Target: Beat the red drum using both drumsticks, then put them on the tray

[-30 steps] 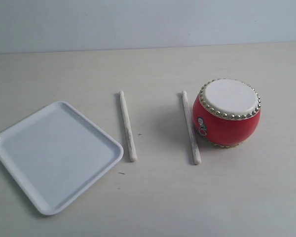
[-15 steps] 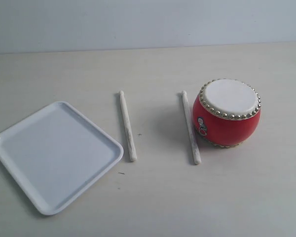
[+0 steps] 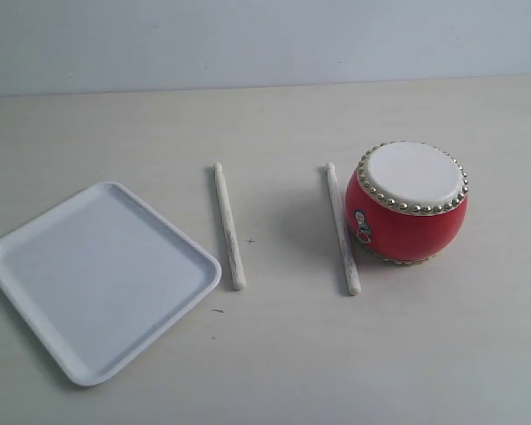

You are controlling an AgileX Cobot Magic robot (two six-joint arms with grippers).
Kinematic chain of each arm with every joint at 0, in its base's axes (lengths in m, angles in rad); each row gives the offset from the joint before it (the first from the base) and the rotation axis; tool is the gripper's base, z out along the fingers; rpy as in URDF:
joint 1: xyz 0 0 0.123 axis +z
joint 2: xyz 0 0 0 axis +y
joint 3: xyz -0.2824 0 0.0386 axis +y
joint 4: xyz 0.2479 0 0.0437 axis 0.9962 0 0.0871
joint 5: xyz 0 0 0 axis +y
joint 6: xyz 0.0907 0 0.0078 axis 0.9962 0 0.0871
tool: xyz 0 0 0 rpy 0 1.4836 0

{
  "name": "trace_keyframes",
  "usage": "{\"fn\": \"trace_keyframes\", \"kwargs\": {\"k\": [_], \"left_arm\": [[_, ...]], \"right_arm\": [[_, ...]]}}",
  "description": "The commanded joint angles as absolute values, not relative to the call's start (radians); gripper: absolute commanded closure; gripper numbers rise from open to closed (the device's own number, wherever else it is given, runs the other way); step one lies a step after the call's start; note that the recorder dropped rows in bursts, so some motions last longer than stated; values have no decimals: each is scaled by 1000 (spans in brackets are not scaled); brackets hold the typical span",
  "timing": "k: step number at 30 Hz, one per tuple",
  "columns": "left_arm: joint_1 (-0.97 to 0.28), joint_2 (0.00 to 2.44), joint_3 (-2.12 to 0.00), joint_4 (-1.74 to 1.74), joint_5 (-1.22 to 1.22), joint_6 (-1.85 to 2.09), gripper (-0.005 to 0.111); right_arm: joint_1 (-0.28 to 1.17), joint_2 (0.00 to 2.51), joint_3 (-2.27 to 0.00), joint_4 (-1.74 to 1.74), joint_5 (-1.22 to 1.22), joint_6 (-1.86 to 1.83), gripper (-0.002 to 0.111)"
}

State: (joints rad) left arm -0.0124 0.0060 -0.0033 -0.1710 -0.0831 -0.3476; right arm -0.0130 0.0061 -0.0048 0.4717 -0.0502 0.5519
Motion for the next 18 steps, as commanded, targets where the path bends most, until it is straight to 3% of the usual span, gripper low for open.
{"fn": "trace_keyframes", "kwargs": {"k": [1, 9, 12, 18], "left_arm": [[-10, 0, 0, -232, -135, -600, 107], [-10, 0, 0, -360, -331, -642, 107], [-10, 0, 0, -349, -237, -629, 107], [-10, 181, -144, -162, 85, -550, 107]], "right_arm": [[-11, 0, 0, 575, -81, 660, 108], [-11, 0, -43, 542, 137, 496, 108], [-11, 48, -121, 542, 188, 274, 108], [13, 417, -371, 538, 384, -170, 108]]}}
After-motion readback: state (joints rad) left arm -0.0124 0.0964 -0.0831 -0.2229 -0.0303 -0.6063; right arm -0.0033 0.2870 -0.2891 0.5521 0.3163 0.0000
